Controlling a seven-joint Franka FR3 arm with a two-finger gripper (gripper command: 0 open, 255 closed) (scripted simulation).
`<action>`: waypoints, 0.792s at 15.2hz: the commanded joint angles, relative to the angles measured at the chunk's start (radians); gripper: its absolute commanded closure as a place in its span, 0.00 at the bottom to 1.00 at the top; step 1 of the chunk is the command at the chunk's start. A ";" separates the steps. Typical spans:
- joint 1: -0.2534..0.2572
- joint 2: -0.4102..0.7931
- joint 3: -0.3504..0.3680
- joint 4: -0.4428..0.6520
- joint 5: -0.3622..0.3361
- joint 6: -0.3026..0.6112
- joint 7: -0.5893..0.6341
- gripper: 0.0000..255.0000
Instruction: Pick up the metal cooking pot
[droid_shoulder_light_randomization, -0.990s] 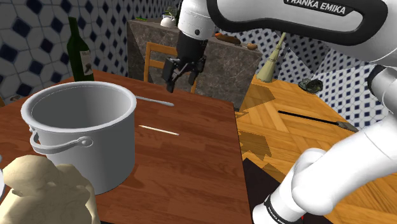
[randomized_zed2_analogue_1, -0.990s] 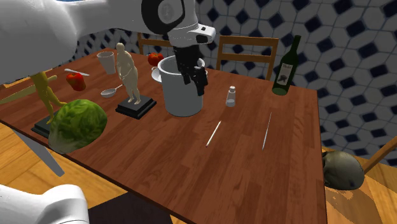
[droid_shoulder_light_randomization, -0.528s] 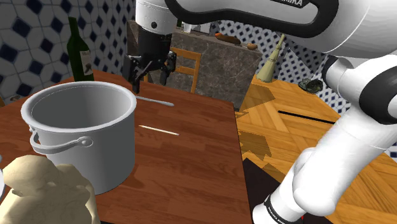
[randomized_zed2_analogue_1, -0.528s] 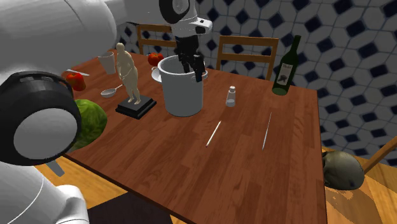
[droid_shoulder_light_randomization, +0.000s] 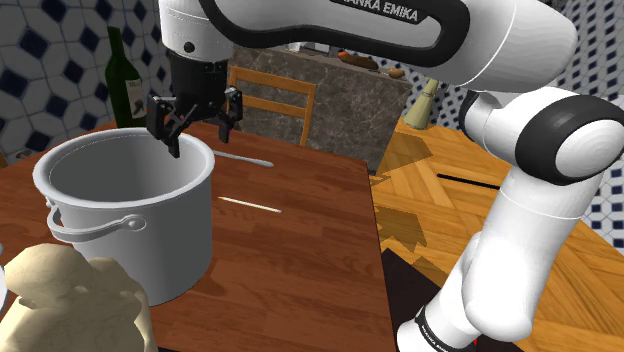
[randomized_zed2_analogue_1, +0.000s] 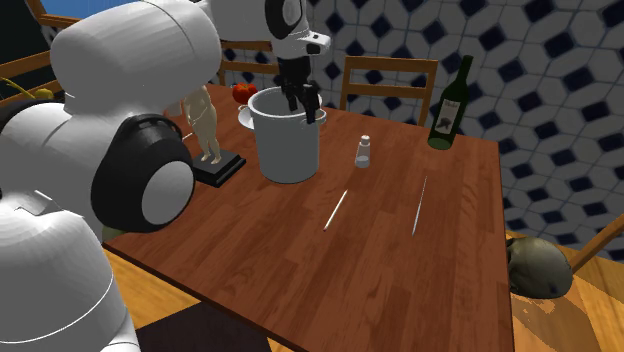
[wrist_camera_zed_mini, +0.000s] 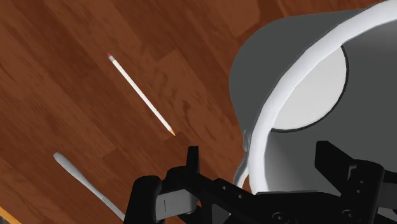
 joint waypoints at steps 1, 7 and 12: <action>-0.004 -0.006 -0.001 -0.034 0.003 0.029 0.002 0.00; -0.009 -0.017 -0.002 -0.082 0.008 0.068 0.002 1.00; -0.009 -0.015 -0.002 -0.080 0.008 0.067 0.002 1.00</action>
